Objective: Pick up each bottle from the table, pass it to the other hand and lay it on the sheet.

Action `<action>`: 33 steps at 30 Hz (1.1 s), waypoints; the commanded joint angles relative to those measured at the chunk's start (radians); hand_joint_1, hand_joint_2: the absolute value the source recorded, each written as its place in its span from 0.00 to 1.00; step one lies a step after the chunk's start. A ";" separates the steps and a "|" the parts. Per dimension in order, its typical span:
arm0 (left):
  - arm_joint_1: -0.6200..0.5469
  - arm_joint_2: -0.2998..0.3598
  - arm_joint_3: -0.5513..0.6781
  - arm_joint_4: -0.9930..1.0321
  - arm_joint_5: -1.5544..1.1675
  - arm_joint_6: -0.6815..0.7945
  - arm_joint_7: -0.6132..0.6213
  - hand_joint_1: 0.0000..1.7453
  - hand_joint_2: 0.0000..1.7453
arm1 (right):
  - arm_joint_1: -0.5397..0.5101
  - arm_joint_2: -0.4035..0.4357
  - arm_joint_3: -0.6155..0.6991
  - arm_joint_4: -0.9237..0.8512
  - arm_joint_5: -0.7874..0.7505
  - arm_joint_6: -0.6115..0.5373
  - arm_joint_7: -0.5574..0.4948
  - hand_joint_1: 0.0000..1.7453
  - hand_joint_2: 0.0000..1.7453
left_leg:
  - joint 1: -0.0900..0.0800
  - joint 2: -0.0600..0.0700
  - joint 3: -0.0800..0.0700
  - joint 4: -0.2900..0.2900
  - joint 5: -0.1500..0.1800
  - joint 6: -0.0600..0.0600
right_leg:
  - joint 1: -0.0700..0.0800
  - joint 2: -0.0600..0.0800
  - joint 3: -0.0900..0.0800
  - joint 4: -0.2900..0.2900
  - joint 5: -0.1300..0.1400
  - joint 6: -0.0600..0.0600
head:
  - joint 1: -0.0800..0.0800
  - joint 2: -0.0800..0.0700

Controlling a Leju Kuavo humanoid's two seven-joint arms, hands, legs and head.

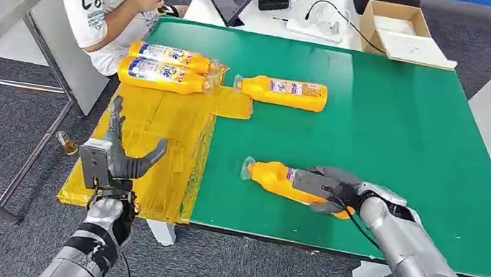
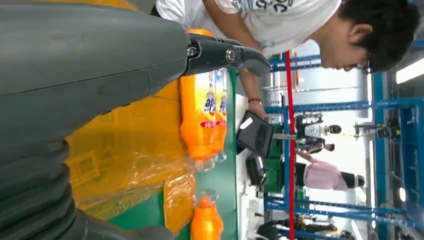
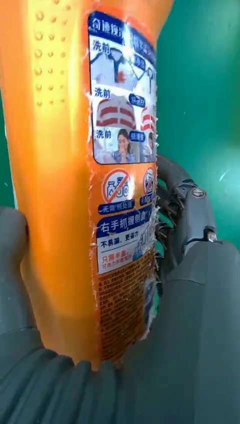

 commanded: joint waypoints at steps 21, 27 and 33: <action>0.066 -0.008 -0.065 -0.122 0.013 -0.029 0.029 0.00 1.00 | 0.512 0.259 -0.441 -0.839 -0.040 -0.944 -0.234 1.00 1.00 | 0.002 0.004 -0.007 -0.001 -0.002 0.000 | 0.002 0.001 -0.008 0.001 -0.001 -0.002 | 0.000 0.000; 0.050 -0.016 -0.106 -0.118 0.088 -0.114 0.073 0.00 1.00 | 0.560 0.300 -0.498 -0.905 -0.067 -1.063 -0.350 1.00 1.00 | 0.001 -0.002 -0.010 -0.001 -0.001 0.001 | 0.002 -0.004 -0.008 0.001 -0.003 -0.003 | 0.001 0.000; 0.056 -0.019 -0.131 -0.137 0.133 -0.170 0.102 0.00 1.00 | 0.578 0.311 -0.513 -0.920 -0.081 -1.088 -0.371 1.00 1.00 | -0.001 0.000 -0.008 -0.002 -0.002 0.001 | 0.000 -0.004 -0.006 0.001 -0.003 -0.004 | 0.000 0.000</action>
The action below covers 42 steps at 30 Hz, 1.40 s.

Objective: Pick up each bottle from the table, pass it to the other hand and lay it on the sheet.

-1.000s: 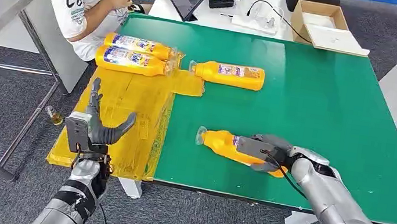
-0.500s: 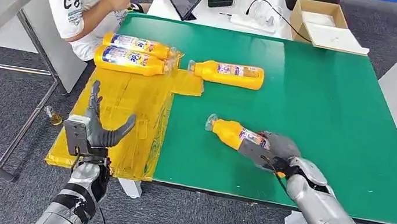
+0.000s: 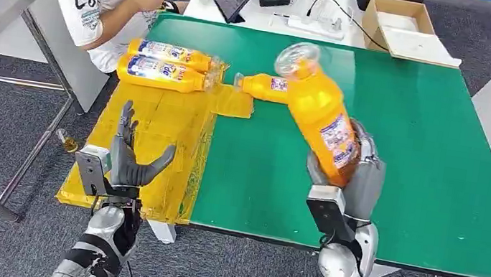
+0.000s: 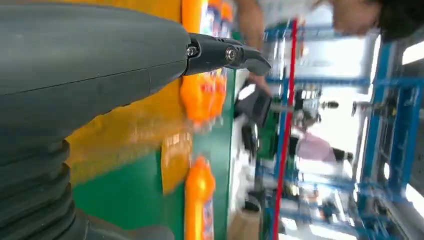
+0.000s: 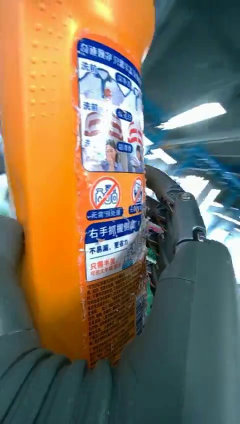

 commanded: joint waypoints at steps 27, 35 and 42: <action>-0.080 0.107 -0.286 0.094 0.219 -0.473 0.166 0.00 1.00 | 0.019 0.153 0.018 0.413 -0.118 0.205 -0.222 1.00 1.00 | 0.001 0.007 0.010 -0.005 -0.001 0.001 | 0.002 0.003 0.008 -0.004 0.000 -0.004 | 0.000 0.000; -0.128 0.129 -0.349 0.164 0.365 -0.609 0.205 0.00 1.00 | -0.071 0.226 0.233 0.620 -0.177 0.094 -0.226 1.00 1.00 | 0.002 0.008 0.008 -0.003 -0.002 0.001 | 0.003 0.005 0.005 -0.002 0.000 -0.003 | 0.000 0.000; -0.136 0.140 -0.380 0.170 0.393 -0.621 0.213 0.00 1.00 | -0.093 0.221 0.241 0.657 -0.187 0.087 -0.226 1.00 1.00 | 0.001 0.004 0.004 -0.002 0.000 0.001 | 0.001 0.002 0.002 -0.001 0.000 -0.002 | 0.000 0.000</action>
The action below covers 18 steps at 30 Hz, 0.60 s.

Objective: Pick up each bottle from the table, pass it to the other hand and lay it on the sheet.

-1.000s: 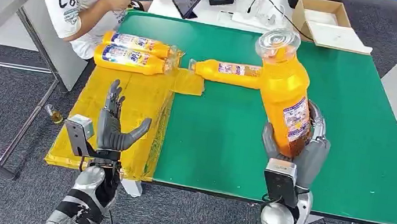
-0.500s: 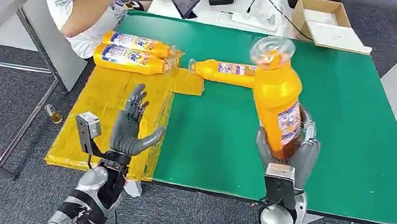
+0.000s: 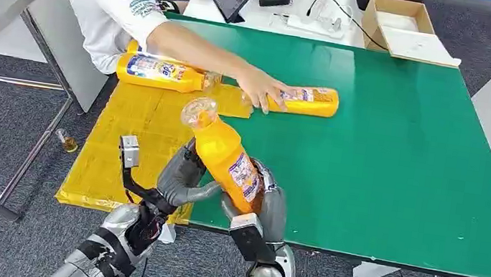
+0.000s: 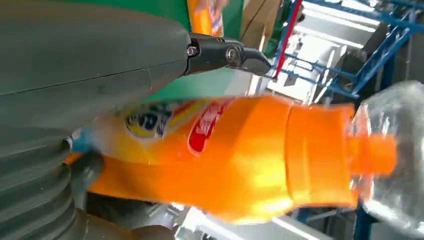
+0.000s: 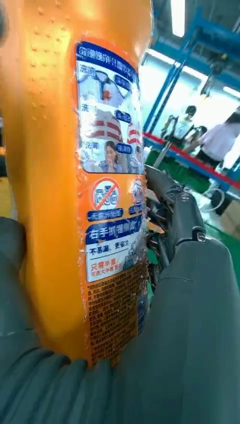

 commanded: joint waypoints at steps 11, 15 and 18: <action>-0.060 0.063 -0.087 0.092 0.014 -0.011 0.010 0.00 1.00 | -0.087 -0.001 0.071 0.184 -0.002 -0.012 -0.003 1.00 1.00 | -0.001 0.003 0.007 -0.002 -0.002 0.002 | 0.001 0.000 0.006 -0.002 -0.001 -0.002 | 0.000 0.000; -0.060 0.063 -0.087 0.092 0.014 -0.011 0.010 0.00 1.00 | -0.087 -0.001 0.071 0.184 -0.002 -0.012 -0.003 1.00 1.00 | 0.000 0.002 0.006 -0.001 -0.001 0.002 | 0.001 0.000 0.005 -0.002 -0.001 -0.002 | 0.000 0.000; -0.060 0.063 -0.087 0.092 0.014 -0.011 0.010 0.00 1.00 | -0.087 -0.001 0.071 0.184 -0.002 -0.012 -0.003 1.00 1.00 | -0.001 0.002 0.006 -0.001 -0.001 0.002 | 0.000 0.000 0.005 -0.001 -0.001 -0.002 | 0.000 0.000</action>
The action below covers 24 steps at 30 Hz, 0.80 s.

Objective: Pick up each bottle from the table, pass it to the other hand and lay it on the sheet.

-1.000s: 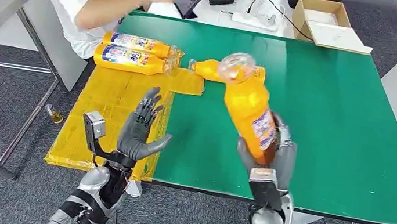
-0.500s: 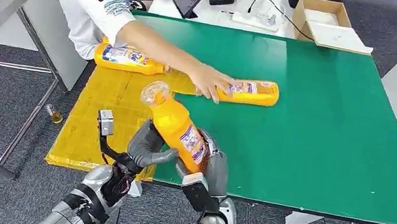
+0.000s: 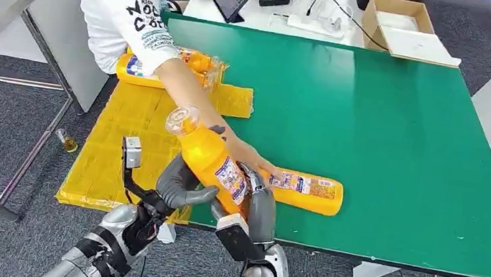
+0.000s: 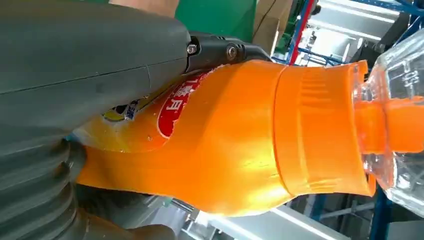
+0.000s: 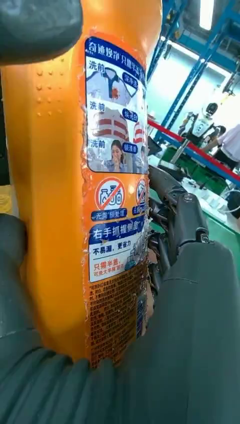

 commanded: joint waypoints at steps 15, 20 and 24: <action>-0.114 0.013 -0.096 0.164 0.036 -0.016 0.016 0.00 1.00 | -0.156 0.052 0.137 0.371 0.205 -0.041 0.056 1.00 1.00 | 0.000 0.002 0.007 -0.002 -0.001 0.002 | 0.001 0.000 0.006 -0.002 -0.001 -0.002 | 0.000 0.000; -0.123 -0.005 -0.099 0.211 0.045 -0.016 -0.011 0.00 1.00 | -0.144 0.074 0.159 0.408 0.214 -0.047 0.062 1.00 1.00 | 0.000 0.001 0.006 -0.001 -0.002 0.002 | 0.001 -0.002 0.006 -0.001 -0.002 -0.002 | 0.000 0.000; -0.120 -0.008 -0.096 0.214 0.050 -0.019 -0.014 0.00 1.00 | -0.142 0.071 0.162 0.410 0.213 -0.042 0.064 1.00 1.00 | 0.000 0.000 0.003 0.000 -0.001 0.001 | 0.001 -0.002 0.003 -0.001 -0.001 -0.002 | 0.000 0.000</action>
